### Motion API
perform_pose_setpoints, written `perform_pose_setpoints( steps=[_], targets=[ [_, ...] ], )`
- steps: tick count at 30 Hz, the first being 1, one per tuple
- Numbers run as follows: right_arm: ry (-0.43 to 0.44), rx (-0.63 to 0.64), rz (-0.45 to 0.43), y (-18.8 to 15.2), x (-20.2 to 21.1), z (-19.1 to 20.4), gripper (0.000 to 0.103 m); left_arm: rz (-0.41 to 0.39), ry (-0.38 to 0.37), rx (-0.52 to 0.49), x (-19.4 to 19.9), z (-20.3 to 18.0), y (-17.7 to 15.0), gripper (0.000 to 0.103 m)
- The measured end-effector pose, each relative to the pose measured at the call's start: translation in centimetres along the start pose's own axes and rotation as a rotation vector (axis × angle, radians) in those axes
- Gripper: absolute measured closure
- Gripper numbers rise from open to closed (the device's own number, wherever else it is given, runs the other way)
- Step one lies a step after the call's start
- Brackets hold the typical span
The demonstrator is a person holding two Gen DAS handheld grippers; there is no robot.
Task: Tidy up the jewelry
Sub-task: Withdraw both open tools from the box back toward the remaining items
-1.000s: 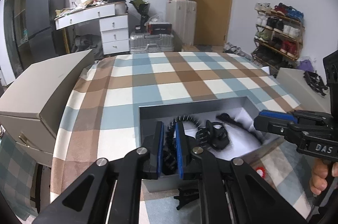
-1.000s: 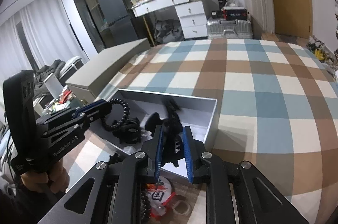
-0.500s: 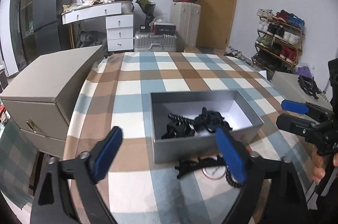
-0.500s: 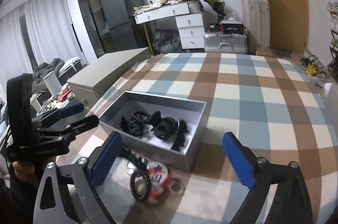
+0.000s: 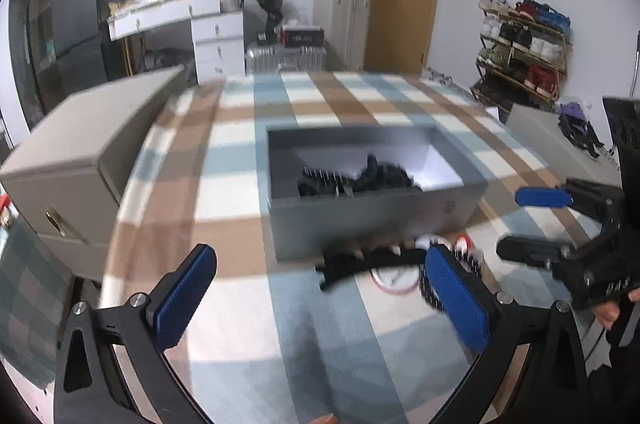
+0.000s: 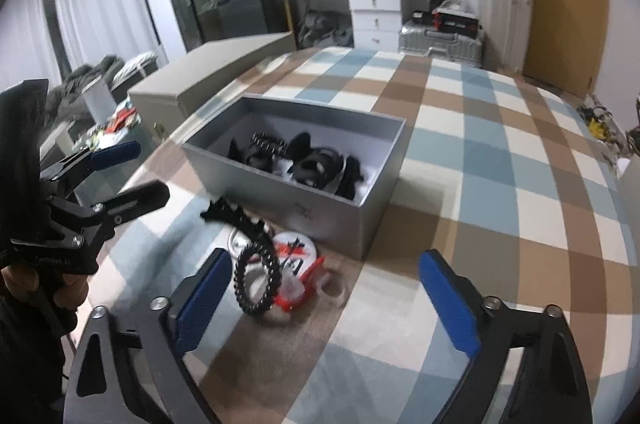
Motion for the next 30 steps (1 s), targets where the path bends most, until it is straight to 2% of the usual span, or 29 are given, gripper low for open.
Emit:
perform_pose_setpoints(
  steps=[3,6,14,28,30],
  targets=[
    [-0.004,0.009,0.027,-0.4,-0.4,-0.2,0.029,0.0,0.014,0.001,-0.2,-0.1,-0.2,0.001],
    [-0.034,0.009,0.062,-0.9,-1.1,-0.7,0.033,0.002,0.021,0.005,-0.5,-0.1,-0.6,0.001],
    [-0.038,0.027,0.121,-1.8,-2.1,-0.9,0.033,0.016,-0.006,0.016,-0.7,-0.1,-1.3,0.001],
    [0.006,0.11,0.146,-2.4,-2.5,1.4,0.033,0.03,-0.018,-0.005,-0.8,-0.7,-1.6,0.001],
    [0.019,0.11,0.138,-2.3,-2.2,1.5,0.047,0.031,-0.017,-0.005,-0.8,-0.7,-1.6,0.001]
  ],
)
Point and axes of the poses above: each gripper's, at about its wrist camera, not at the fingertips, and x roughly against the way its jaws point, z to its left, y to its top, the point moved 5 cm from there along -x, roughly the way its jaws point, and after that the axes turned 1 degree about y, right-handed, at the moved point
